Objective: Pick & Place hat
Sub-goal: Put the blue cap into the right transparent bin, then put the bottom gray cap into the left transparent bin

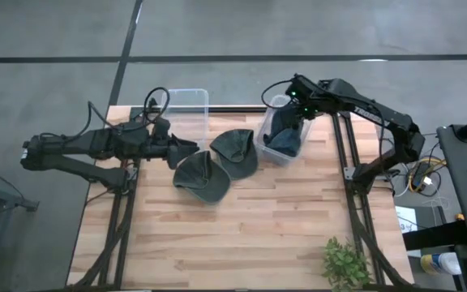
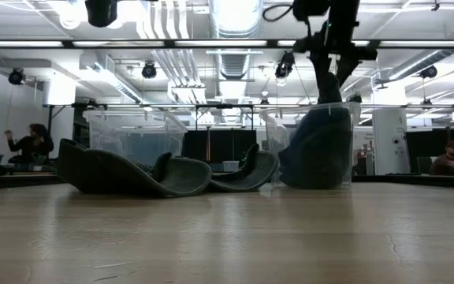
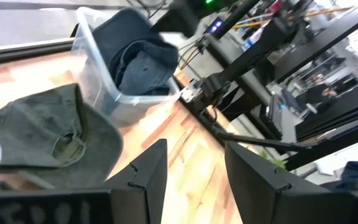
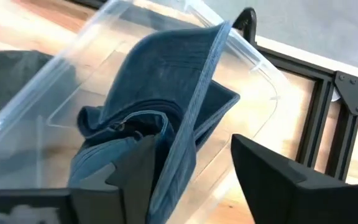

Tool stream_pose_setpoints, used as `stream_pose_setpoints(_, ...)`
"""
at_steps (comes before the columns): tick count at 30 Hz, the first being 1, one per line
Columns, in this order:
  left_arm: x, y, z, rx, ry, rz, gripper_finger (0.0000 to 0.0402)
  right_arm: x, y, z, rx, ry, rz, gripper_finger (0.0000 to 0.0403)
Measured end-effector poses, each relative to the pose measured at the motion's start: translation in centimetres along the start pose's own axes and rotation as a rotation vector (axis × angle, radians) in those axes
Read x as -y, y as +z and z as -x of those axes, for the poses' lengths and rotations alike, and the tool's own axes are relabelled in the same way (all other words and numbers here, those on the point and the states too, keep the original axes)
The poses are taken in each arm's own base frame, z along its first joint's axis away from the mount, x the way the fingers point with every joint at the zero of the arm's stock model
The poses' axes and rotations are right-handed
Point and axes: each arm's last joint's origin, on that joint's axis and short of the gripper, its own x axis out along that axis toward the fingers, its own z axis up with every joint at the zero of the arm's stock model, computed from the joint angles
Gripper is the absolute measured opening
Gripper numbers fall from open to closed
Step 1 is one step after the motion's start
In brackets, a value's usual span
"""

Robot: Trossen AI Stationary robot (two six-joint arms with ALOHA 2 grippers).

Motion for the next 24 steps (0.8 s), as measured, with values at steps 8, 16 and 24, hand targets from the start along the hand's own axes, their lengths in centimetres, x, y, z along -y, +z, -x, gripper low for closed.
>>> stream_pose_setpoints(8,-0.9,-1.4,-1.4,-0.115,0.076,-0.160,0.0153,0.1,-1.4,5.3,0.219,0.220,0.049,0.0235)
stream_pose_setpoints(16,-2.4,-4.0,-4.0,-0.250,0.098,-0.465,0.0153,-0.3,-3.0,11.1,0.445,0.575,0.008,0.0229)
stream_pose_setpoints(24,-4.6,-7.7,-7.0,-0.406,0.148,-0.543,0.0153,-0.8,-4.2,15.5,0.610,0.875,-0.009,0.0228)
